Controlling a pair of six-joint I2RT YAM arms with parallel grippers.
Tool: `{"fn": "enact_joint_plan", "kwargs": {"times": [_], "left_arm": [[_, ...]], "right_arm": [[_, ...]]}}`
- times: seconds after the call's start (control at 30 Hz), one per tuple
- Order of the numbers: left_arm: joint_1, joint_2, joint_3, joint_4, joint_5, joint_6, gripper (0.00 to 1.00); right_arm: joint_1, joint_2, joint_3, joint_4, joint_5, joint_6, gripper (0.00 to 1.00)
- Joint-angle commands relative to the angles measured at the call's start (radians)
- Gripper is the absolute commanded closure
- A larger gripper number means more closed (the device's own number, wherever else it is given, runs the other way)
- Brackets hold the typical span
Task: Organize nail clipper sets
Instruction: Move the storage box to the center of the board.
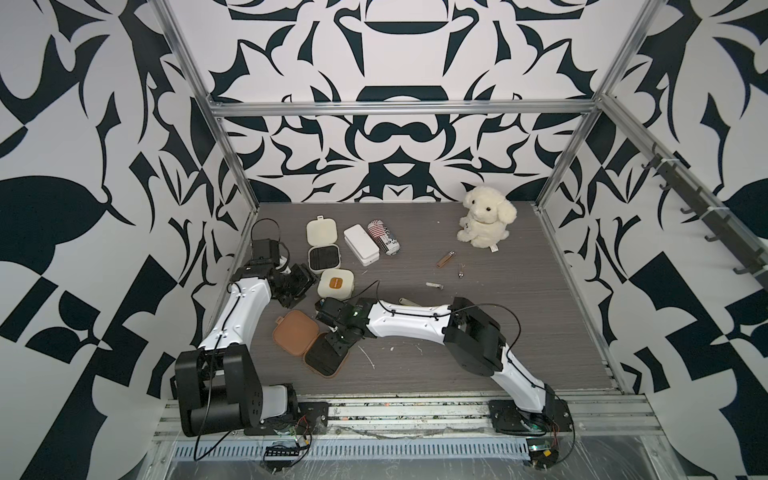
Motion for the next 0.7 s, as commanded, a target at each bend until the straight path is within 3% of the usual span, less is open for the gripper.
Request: {"fn": "enact_joint_plan", "kwargs": {"times": [0.0, 0.17, 0.47, 0.57, 0.67], "left_arm": [[0.004, -0.005, -0.021, 0.004, 0.016, -0.001, 0.31], [-0.016, 0.004, -0.024, 0.011, 0.033, -0.011, 0.31], [-0.170, 0.044, -0.021, 0.064, -0.003, -0.079, 0.31], [-0.194, 0.062, -0.011, 0.074, -0.003, -0.089, 0.32], [-0.200, 0.061, 0.003, 0.071, -0.004, -0.088, 0.32]], "right_arm": [[-0.008, -0.070, -0.073, -0.052, 0.068, -0.017, 0.77], [-0.071, -0.191, -0.268, -0.002, 0.068, -0.012, 0.81], [-0.169, -0.349, -0.511, 0.066, 0.062, -0.006, 0.82], [-0.170, -0.358, -0.496, 0.068, 0.057, -0.008, 0.76], [-0.170, -0.379, -0.469, 0.075, 0.053, 0.000, 0.62]]}}
